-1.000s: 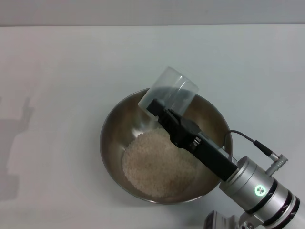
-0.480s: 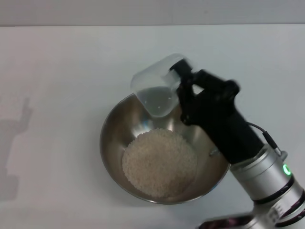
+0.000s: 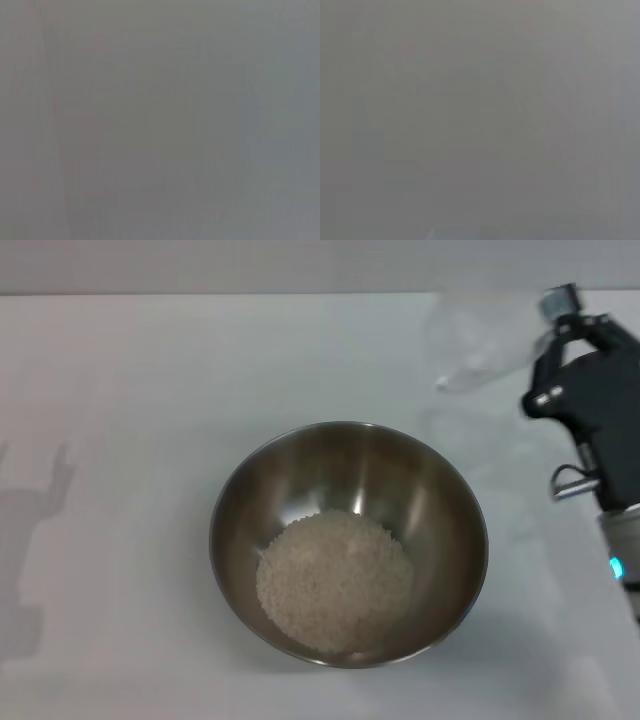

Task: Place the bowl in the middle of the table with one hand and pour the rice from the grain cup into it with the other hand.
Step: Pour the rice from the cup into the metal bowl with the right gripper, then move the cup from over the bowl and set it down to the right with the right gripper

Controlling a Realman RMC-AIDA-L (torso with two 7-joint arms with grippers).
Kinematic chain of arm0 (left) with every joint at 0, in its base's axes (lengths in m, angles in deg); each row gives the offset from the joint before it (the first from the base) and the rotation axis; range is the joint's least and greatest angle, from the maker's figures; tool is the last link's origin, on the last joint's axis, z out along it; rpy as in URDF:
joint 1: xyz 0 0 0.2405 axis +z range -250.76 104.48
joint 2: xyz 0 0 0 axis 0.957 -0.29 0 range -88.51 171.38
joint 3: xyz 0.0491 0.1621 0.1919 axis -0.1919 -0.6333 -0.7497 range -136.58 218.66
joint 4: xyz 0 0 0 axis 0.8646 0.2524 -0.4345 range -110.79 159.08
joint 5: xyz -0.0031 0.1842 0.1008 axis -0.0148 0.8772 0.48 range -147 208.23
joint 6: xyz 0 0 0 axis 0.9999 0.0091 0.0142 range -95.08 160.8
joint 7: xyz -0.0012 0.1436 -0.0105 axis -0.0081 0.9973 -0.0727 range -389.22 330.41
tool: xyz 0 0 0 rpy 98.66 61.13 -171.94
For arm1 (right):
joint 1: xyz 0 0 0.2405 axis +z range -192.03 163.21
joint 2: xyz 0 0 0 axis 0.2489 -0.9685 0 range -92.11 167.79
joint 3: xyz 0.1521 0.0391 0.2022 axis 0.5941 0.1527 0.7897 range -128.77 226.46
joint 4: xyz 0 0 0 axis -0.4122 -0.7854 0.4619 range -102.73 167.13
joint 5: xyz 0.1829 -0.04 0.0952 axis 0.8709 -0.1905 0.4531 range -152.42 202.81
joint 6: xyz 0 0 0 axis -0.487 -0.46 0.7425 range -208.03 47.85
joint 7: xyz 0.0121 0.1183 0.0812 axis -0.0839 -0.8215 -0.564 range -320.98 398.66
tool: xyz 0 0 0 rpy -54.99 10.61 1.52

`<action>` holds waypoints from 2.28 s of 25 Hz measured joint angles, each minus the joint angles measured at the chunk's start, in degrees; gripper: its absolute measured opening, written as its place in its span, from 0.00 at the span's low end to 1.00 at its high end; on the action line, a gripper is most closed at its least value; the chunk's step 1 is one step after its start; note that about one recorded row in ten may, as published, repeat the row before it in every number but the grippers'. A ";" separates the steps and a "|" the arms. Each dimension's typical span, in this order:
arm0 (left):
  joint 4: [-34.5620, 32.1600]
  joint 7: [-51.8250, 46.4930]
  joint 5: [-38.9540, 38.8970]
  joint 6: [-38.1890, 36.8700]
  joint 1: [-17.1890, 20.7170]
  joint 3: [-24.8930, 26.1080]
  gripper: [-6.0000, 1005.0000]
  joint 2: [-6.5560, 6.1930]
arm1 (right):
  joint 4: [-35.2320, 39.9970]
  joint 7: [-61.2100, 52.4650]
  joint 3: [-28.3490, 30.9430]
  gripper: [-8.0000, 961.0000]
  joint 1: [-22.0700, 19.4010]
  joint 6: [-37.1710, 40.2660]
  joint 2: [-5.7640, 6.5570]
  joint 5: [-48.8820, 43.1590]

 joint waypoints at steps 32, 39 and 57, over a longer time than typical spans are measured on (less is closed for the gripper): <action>0.05 0.00 0.00 0.04 -1.29 -0.98 0.84 0.00 | 12.81 -11.36 -0.52 0.04 15.70 -38.04 0.23 4.15; -0.04 0.00 0.00 0.17 -1.32 -0.98 0.84 0.00 | 12.57 -11.36 -0.61 0.05 15.74 -38.73 0.12 0.01; -0.32 0.00 0.00 0.18 -1.17 -0.97 0.84 0.00 | 9.94 -11.38 -1.17 0.51 9.55 -33.54 0.13 -1.12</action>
